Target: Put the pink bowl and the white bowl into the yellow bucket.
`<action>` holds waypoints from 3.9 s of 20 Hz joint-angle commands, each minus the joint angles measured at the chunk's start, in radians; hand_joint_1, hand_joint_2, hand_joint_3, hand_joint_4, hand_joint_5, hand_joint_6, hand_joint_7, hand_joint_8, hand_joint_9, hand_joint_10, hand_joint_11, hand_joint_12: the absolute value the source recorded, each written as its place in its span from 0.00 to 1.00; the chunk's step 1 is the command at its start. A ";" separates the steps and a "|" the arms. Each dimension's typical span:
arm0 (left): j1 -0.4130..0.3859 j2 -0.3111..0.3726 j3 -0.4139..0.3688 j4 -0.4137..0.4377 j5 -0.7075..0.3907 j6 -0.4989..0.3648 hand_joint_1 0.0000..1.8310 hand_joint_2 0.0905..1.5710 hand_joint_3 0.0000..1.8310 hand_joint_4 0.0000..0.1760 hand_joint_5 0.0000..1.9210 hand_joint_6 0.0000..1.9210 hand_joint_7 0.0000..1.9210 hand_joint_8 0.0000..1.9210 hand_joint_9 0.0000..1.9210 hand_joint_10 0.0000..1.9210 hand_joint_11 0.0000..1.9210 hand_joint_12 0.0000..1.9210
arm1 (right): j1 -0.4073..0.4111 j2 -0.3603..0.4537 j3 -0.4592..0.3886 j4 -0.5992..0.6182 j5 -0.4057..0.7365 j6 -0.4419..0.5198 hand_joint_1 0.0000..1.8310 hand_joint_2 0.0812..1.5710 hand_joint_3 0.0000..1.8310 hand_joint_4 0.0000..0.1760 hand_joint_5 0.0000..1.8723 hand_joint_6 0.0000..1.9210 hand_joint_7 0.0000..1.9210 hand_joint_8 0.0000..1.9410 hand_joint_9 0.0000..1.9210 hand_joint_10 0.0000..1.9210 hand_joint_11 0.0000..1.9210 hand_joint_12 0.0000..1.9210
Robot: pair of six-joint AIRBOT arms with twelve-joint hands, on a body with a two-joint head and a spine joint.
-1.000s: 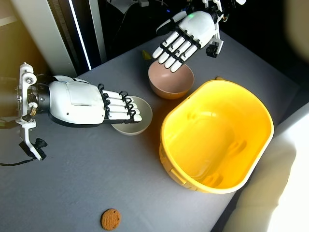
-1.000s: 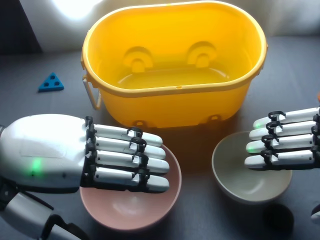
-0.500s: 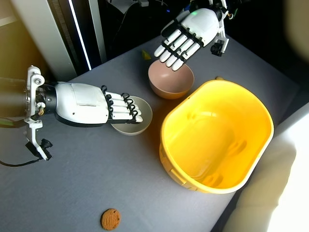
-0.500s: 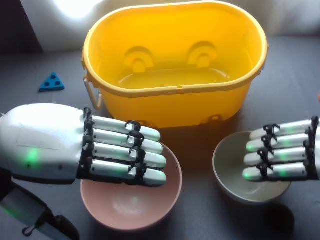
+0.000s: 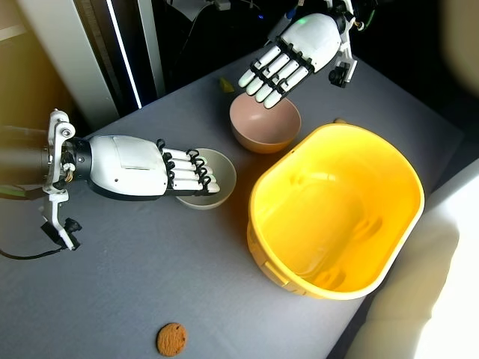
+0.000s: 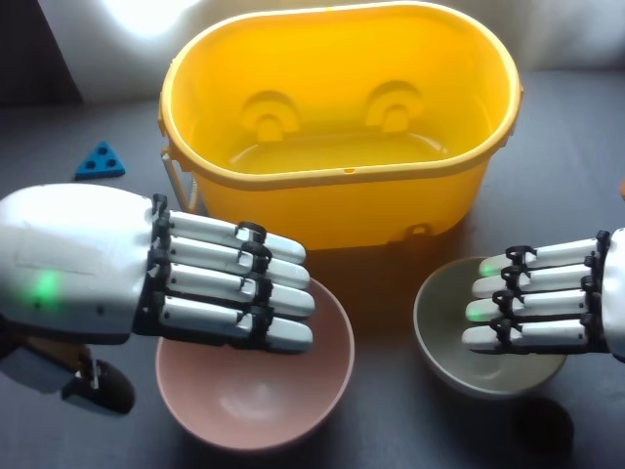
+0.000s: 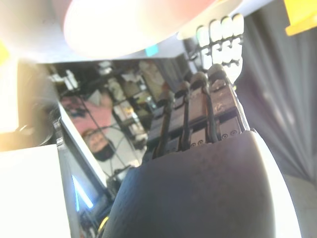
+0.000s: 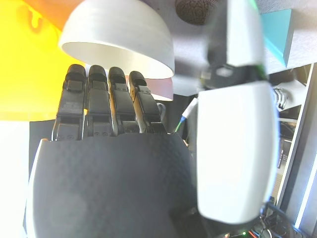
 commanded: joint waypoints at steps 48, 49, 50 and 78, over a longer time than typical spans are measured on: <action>0.113 -0.120 0.035 0.024 0.136 0.064 0.66 0.61 0.00 0.00 0.00 0.00 0.00 0.00 0.00 0.00 0.00 0.15 | 0.054 -0.076 0.055 0.048 0.020 0.192 0.61 0.60 0.00 0.00 0.00 0.00 0.00 0.00 0.00 0.00 0.00 0.02; 0.113 -0.119 0.035 0.024 0.137 0.064 0.68 0.60 0.00 0.00 0.00 0.00 0.00 0.00 0.00 0.00 0.00 0.13 | 0.051 -0.070 0.051 0.047 0.018 0.192 0.61 0.62 0.00 0.00 0.01 0.00 0.00 0.00 0.00 0.00 0.00 0.03; 0.112 -0.119 0.035 0.024 0.138 0.064 0.65 0.60 0.00 0.00 0.02 0.00 0.00 0.00 0.00 0.00 0.00 0.19 | 0.049 -0.063 0.046 0.046 0.015 0.192 0.62 0.61 0.00 0.00 0.01 0.00 0.00 0.00 0.00 0.00 0.00 0.05; 0.117 -0.123 0.038 0.034 0.153 0.057 0.62 0.59 0.00 0.00 0.02 0.00 0.02 0.00 0.01 0.00 0.00 0.19 | 0.027 -0.077 0.057 0.001 0.012 0.184 0.62 0.61 0.00 0.00 0.00 0.00 0.00 0.00 0.00 0.00 0.01 0.01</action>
